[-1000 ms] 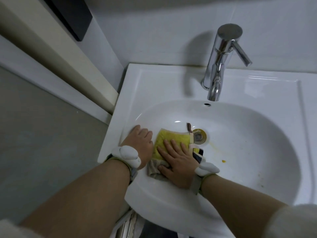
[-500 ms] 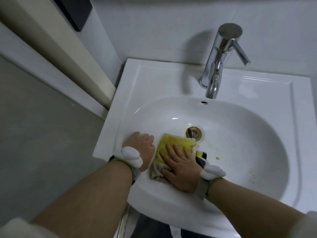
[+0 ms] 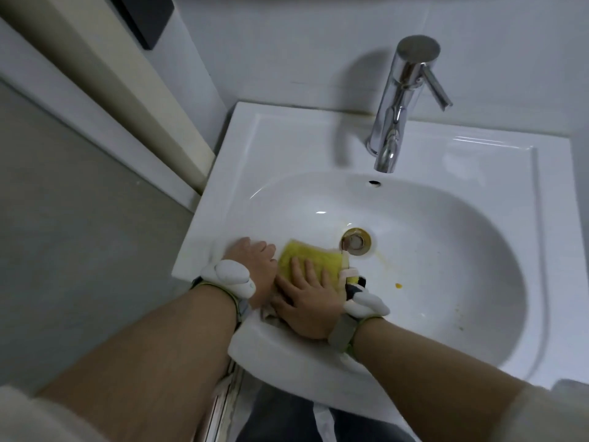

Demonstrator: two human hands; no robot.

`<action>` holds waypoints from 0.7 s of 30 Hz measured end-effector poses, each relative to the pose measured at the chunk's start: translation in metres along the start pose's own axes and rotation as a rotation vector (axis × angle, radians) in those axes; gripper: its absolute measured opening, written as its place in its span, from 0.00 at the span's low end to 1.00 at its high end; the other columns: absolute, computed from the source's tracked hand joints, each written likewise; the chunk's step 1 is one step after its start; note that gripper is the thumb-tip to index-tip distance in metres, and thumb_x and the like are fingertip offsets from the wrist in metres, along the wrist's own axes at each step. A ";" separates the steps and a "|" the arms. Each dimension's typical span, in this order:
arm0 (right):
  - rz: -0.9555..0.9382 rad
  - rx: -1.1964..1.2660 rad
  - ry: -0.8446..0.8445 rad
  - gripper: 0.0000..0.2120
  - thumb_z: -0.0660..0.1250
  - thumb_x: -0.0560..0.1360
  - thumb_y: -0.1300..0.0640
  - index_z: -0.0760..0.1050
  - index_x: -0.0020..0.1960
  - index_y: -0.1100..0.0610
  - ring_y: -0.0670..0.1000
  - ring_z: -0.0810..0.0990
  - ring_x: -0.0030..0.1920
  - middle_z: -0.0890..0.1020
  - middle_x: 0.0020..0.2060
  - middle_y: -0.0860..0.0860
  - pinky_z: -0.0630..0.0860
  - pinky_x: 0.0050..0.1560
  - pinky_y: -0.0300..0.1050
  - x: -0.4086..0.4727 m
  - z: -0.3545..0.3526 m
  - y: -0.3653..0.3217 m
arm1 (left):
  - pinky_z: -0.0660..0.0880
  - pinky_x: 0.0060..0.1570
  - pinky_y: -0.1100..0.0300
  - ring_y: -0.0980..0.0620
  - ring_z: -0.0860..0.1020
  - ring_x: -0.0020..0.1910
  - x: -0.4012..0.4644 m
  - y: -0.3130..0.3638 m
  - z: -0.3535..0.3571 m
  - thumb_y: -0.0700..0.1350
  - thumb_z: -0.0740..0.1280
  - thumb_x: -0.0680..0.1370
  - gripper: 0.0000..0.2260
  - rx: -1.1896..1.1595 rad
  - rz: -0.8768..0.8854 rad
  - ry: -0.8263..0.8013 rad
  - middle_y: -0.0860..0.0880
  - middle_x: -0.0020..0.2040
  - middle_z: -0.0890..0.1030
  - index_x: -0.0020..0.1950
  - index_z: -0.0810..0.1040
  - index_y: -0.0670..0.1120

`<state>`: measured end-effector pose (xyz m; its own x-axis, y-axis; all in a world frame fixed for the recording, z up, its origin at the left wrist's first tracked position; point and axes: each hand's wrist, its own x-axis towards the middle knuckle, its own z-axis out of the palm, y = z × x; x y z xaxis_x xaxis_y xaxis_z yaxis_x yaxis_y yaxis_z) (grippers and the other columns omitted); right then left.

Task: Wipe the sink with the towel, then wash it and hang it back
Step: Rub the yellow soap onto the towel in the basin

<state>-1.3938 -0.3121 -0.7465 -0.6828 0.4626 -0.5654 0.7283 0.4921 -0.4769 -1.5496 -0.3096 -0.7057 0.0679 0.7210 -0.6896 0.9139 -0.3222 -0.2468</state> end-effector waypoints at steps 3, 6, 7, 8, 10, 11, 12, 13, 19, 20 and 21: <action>-0.020 0.045 0.039 0.30 0.44 0.81 0.37 0.39 0.79 0.43 0.52 0.35 0.78 0.39 0.79 0.47 0.33 0.76 0.54 -0.002 0.004 -0.003 | 0.62 0.69 0.46 0.45 0.64 0.72 -0.002 -0.003 -0.001 0.51 0.61 0.77 0.21 -0.011 0.004 0.025 0.45 0.74 0.65 0.68 0.71 0.46; -0.071 0.067 -0.030 0.32 0.44 0.81 0.36 0.37 0.79 0.45 0.47 0.35 0.78 0.38 0.78 0.44 0.32 0.75 0.48 -0.016 -0.002 0.014 | 0.64 0.67 0.47 0.46 0.66 0.70 -0.001 -0.003 -0.001 0.48 0.62 0.75 0.19 -0.014 -0.020 0.099 0.46 0.72 0.68 0.66 0.73 0.47; -0.062 0.056 -0.024 0.32 0.44 0.81 0.35 0.38 0.79 0.45 0.47 0.35 0.78 0.38 0.78 0.43 0.32 0.75 0.48 -0.015 -0.002 0.016 | 0.64 0.67 0.47 0.47 0.67 0.70 -0.001 -0.001 -0.002 0.48 0.61 0.76 0.18 -0.027 -0.026 0.106 0.46 0.72 0.68 0.66 0.73 0.47; -0.047 0.037 -0.001 0.32 0.44 0.80 0.35 0.38 0.79 0.45 0.47 0.35 0.78 0.38 0.78 0.43 0.32 0.75 0.48 -0.011 0.000 0.014 | 0.63 0.68 0.47 0.46 0.67 0.70 -0.001 0.001 -0.001 0.48 0.60 0.77 0.18 -0.038 -0.033 0.115 0.46 0.71 0.69 0.66 0.73 0.47; -0.015 0.010 0.038 0.32 0.44 0.80 0.35 0.38 0.79 0.44 0.47 0.36 0.78 0.38 0.78 0.43 0.33 0.76 0.50 -0.005 0.004 0.005 | 0.63 0.68 0.47 0.46 0.67 0.70 -0.001 0.004 -0.001 0.47 0.58 0.78 0.18 -0.041 -0.040 0.127 0.46 0.71 0.69 0.66 0.74 0.46; -0.007 0.011 0.032 0.32 0.44 0.80 0.35 0.39 0.79 0.44 0.48 0.36 0.78 0.38 0.78 0.43 0.34 0.76 0.50 -0.006 0.005 0.002 | 0.63 0.68 0.47 0.46 0.67 0.70 -0.002 0.006 -0.001 0.47 0.58 0.78 0.18 -0.042 -0.047 0.126 0.46 0.71 0.69 0.66 0.74 0.46; -0.010 0.014 0.016 0.31 0.44 0.81 0.36 0.39 0.79 0.44 0.48 0.36 0.78 0.38 0.78 0.43 0.34 0.76 0.51 -0.008 0.002 0.003 | 0.63 0.68 0.47 0.46 0.67 0.70 -0.001 0.007 -0.003 0.47 0.58 0.78 0.18 -0.039 -0.053 0.125 0.45 0.71 0.69 0.66 0.74 0.46; -0.021 0.018 -0.013 0.31 0.44 0.81 0.36 0.40 0.79 0.44 0.48 0.36 0.78 0.38 0.78 0.43 0.34 0.76 0.51 -0.012 0.001 0.006 | 0.63 0.68 0.47 0.46 0.67 0.70 -0.001 0.007 -0.003 0.48 0.59 0.77 0.18 -0.039 -0.056 0.114 0.45 0.71 0.69 0.66 0.74 0.46; -0.042 -0.017 -0.250 0.29 0.41 0.82 0.38 0.41 0.80 0.45 0.49 0.36 0.78 0.39 0.79 0.45 0.35 0.77 0.51 -0.060 -0.020 0.043 | 0.65 0.65 0.49 0.47 0.70 0.66 0.001 0.023 -0.004 0.47 0.59 0.75 0.14 -0.130 -0.074 0.147 0.47 0.67 0.72 0.59 0.76 0.48; -0.029 -0.028 -0.277 0.29 0.41 0.82 0.38 0.41 0.80 0.45 0.49 0.36 0.78 0.39 0.79 0.45 0.35 0.77 0.51 -0.068 -0.025 0.052 | 0.66 0.64 0.51 0.48 0.71 0.64 0.002 0.027 -0.003 0.46 0.59 0.75 0.11 -0.152 -0.078 0.150 0.48 0.64 0.73 0.55 0.76 0.49; -0.017 -0.050 -0.304 0.29 0.41 0.82 0.39 0.41 0.80 0.45 0.49 0.36 0.78 0.39 0.79 0.46 0.36 0.77 0.52 -0.075 -0.029 0.061 | 0.65 0.61 0.53 0.49 0.72 0.62 0.002 0.031 -0.002 0.46 0.59 0.75 0.07 -0.174 -0.086 0.151 0.50 0.60 0.74 0.51 0.74 0.50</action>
<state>-1.3000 -0.2957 -0.7134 -0.6412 0.2158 -0.7364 0.7078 0.5370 -0.4590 -1.5199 -0.3169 -0.7130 0.0339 0.8290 -0.5582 0.9731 -0.1547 -0.1707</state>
